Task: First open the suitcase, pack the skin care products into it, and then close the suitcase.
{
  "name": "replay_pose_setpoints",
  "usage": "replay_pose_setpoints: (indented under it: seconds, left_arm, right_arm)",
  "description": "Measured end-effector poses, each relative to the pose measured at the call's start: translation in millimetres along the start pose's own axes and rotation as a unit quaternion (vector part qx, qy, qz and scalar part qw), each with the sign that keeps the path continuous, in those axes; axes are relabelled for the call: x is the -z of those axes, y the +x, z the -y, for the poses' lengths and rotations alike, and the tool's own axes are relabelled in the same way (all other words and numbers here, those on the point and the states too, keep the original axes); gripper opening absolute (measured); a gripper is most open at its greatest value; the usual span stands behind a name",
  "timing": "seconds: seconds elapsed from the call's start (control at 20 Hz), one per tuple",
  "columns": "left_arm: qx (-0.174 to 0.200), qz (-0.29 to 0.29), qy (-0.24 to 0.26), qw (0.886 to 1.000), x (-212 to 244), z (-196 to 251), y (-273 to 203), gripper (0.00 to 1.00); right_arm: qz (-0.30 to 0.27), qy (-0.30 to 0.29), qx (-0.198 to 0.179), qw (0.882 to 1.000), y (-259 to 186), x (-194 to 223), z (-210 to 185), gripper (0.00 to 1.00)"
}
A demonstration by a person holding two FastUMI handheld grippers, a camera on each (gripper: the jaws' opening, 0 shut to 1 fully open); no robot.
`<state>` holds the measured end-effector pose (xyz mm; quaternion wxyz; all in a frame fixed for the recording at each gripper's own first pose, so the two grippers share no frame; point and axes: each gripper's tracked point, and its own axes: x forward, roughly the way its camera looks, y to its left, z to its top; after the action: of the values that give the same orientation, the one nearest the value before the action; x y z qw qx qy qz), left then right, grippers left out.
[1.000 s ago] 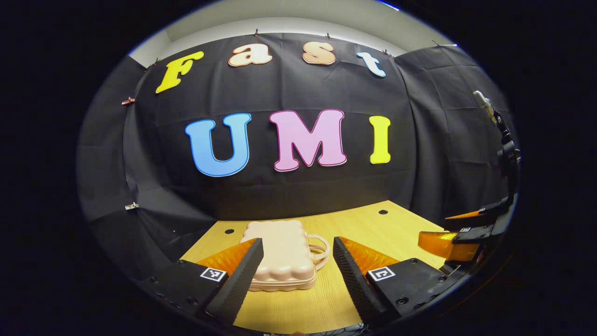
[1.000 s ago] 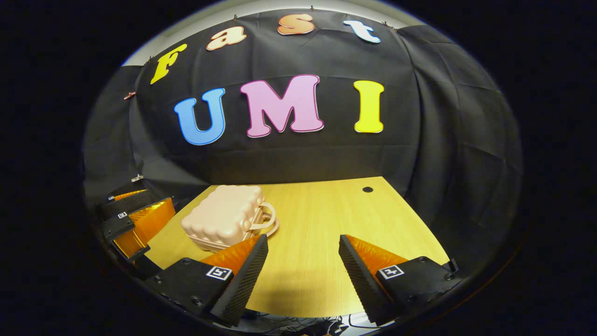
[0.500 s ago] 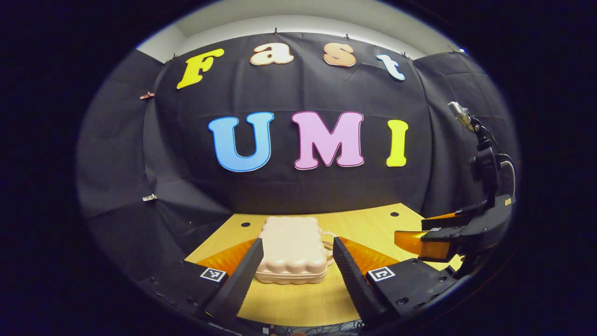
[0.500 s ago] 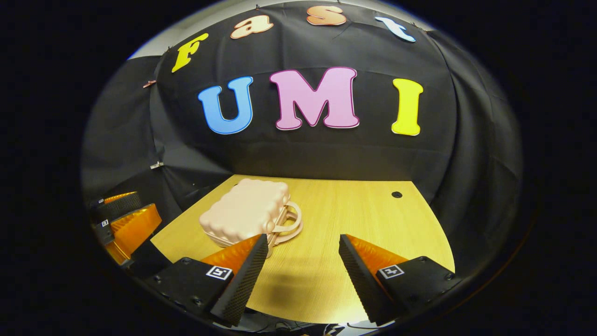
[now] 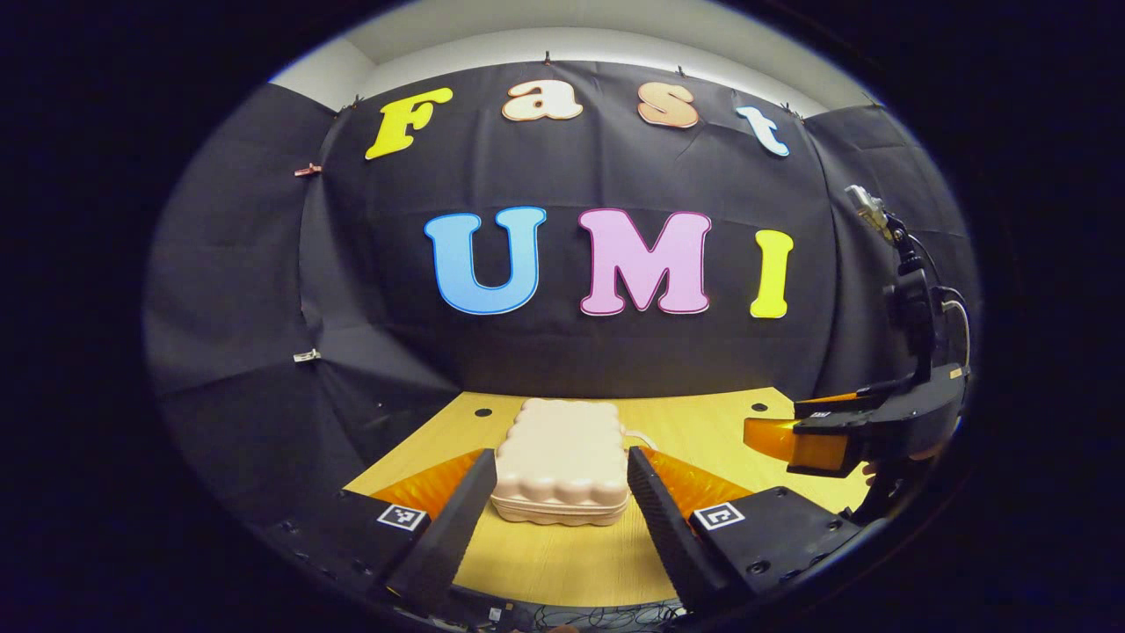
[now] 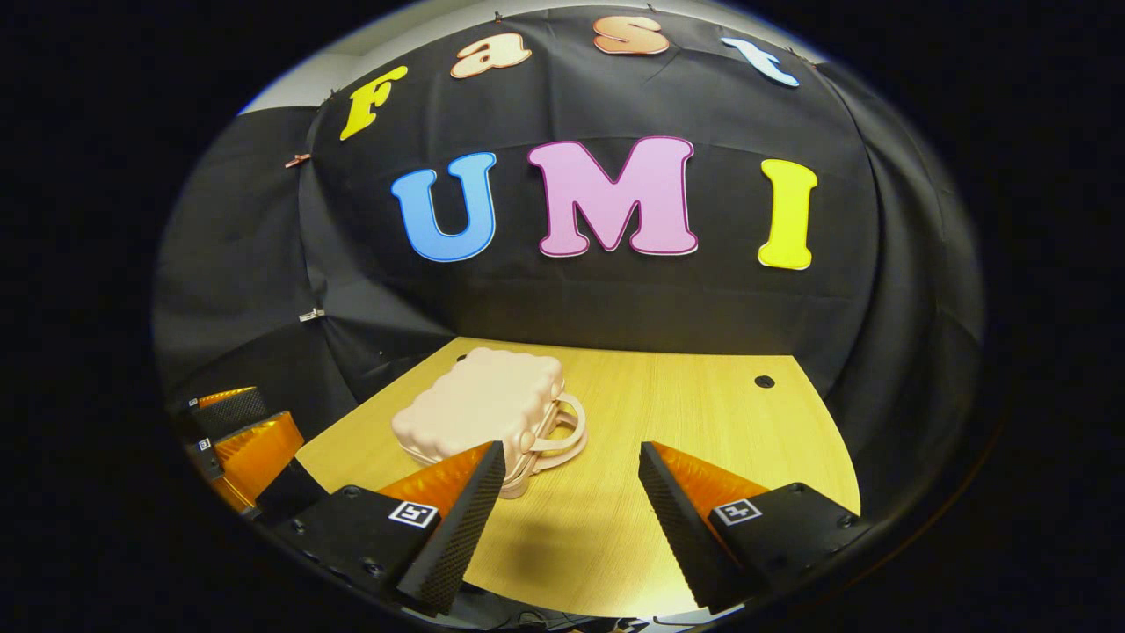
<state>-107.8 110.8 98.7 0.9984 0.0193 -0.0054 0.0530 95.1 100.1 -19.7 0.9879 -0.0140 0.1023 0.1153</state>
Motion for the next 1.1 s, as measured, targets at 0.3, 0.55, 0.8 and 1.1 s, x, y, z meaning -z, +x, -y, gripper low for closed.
replay_pose_setpoints:
  seconds: [0.3, 0.55, 0.8, 1.1]
  left_arm:
    - [0.001, -0.012, -0.013, 1.000, 10.4, 0.6, -1.4, 0.94]
    - [0.009, -0.012, -0.010, 1.000, 10.3, 6.4, 0.6, 0.95]
    - [0.022, -0.018, -0.005, 1.000, 13.8, 14.4, 4.5, 0.95]
    - [0.038, -0.021, -0.005, 0.999, 15.7, 21.2, 9.1, 0.95]
  right_arm:
    - [0.001, 0.002, 0.009, 1.000, -7.2, 4.7, 6.9, 0.97]
    - [0.006, 0.011, 0.025, 1.000, -11.9, 4.0, 19.1, 0.98]
    - [0.006, 0.016, 0.039, 0.999, -16.2, 7.7, 27.9, 0.97]
    - [-0.003, 0.021, 0.055, 0.998, -16.9, 13.5, 36.3, 0.97]
